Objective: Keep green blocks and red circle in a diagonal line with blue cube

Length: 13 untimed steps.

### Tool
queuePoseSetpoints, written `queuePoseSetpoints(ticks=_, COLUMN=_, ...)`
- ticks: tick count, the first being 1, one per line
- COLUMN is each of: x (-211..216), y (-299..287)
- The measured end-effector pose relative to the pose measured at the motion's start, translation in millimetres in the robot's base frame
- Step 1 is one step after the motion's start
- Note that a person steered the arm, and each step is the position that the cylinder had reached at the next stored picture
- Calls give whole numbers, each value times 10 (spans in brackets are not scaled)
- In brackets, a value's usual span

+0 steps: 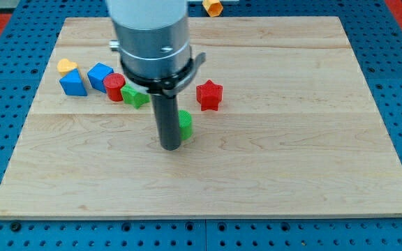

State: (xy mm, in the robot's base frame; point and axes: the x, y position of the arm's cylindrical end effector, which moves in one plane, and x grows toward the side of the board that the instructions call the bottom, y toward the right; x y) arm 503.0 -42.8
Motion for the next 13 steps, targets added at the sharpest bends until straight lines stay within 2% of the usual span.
queuePoseSetpoints(ticks=4, x=-509, y=40)
queuePoseSetpoints(ticks=5, x=-304, y=17)
queuePoseSetpoints(ticks=6, x=97, y=118)
queuePoseSetpoints(ticks=7, x=83, y=640)
queuePoseSetpoints(ticks=8, x=-233, y=1183)
queuePoseSetpoints(ticks=10, x=-766, y=642)
queuePoseSetpoints(ticks=12, x=-839, y=179)
queuePoseSetpoints(ticks=13, x=-654, y=345)
